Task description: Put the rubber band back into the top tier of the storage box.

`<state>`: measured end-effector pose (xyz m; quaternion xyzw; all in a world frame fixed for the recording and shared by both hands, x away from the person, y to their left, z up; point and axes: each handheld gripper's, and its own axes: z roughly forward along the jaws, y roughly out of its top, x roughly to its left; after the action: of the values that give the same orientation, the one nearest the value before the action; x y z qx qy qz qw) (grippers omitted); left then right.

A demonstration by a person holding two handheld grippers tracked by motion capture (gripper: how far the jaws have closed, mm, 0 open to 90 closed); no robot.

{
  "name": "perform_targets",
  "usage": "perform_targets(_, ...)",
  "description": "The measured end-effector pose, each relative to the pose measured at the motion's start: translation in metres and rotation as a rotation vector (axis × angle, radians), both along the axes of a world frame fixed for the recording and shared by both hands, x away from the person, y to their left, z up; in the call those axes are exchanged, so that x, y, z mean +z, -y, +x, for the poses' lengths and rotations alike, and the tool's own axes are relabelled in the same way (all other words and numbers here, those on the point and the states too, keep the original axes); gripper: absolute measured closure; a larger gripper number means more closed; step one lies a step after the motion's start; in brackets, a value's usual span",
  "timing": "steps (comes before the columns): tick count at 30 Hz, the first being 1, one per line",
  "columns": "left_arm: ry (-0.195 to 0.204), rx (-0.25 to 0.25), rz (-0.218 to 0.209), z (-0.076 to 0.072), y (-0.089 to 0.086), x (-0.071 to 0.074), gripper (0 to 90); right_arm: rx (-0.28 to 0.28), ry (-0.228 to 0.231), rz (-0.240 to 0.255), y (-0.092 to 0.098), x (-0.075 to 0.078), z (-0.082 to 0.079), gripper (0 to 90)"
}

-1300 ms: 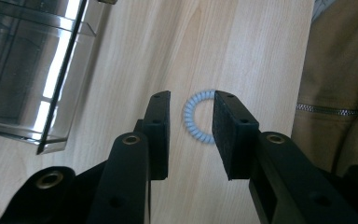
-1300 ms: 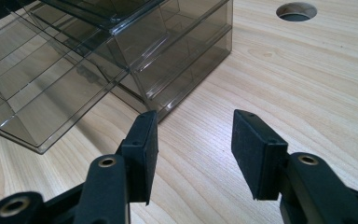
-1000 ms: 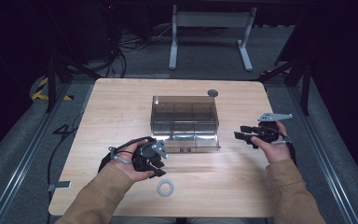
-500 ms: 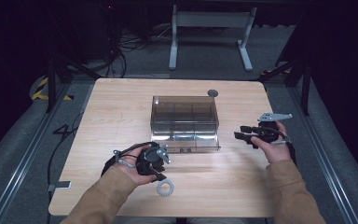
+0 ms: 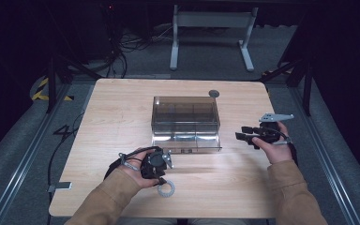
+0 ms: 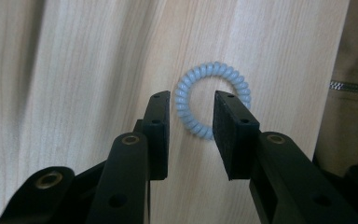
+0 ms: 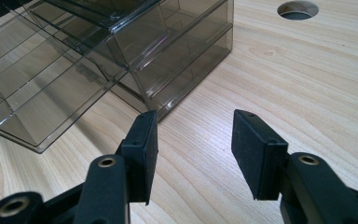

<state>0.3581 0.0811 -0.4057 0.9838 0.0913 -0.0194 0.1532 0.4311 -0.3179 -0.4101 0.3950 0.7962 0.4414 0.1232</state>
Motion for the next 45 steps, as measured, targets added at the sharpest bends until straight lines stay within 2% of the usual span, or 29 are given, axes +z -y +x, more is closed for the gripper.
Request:
perform_targets(4, -0.001, -0.008, 0.021, 0.001, 0.002, -0.005, 69.1, 0.0, 0.003, 0.0, 0.0, 0.0, 0.0, 52.3)
perform_targets(18, -0.023, -0.017, 0.037, 0.002, 0.01, -0.021, 68.9, -0.001, -0.003, 0.0, 0.0, -0.001, 0.0, 52.4)
perform_targets(24, -0.01, -0.003, 0.055, 0.003, 0.013, -0.027, 71.1, 0.0, -0.005, 0.001, 0.0, -0.001, 0.001, 52.4)
perform_targets(26, -0.008, -0.016, 0.052, 0.004, 0.013, -0.027, 71.8, 0.0, -0.005, 0.001, 0.0, -0.001, 0.001, 52.4)
perform_targets(29, -0.008, -0.008, 0.045, 0.003, 0.013, -0.028, 72.0, 0.0, -0.004, 0.001, 0.0, -0.001, 0.001, 52.4)
perform_targets(33, 0.007, -0.013, 0.049, 0.002, 0.014, -0.028, 73.7, -0.002, -0.004, 0.0, 0.001, -0.001, 0.001, 52.3)
perform_targets(39, 0.056, -0.024, 0.062, -0.001, 0.015, -0.028, 76.5, 0.002, -0.002, -0.002, -0.001, -0.001, 0.0, 52.4)
perform_targets(42, 0.064, -0.027, 0.063, -0.002, 0.015, -0.028, 78.3, 0.002, -0.003, -0.002, -0.001, -0.001, 0.0, 52.4)
perform_targets(45, 0.072, -0.007, 0.061, -0.002, 0.014, -0.028, 81.8, 0.003, -0.003, -0.001, -0.001, -0.001, 0.0, 52.4)
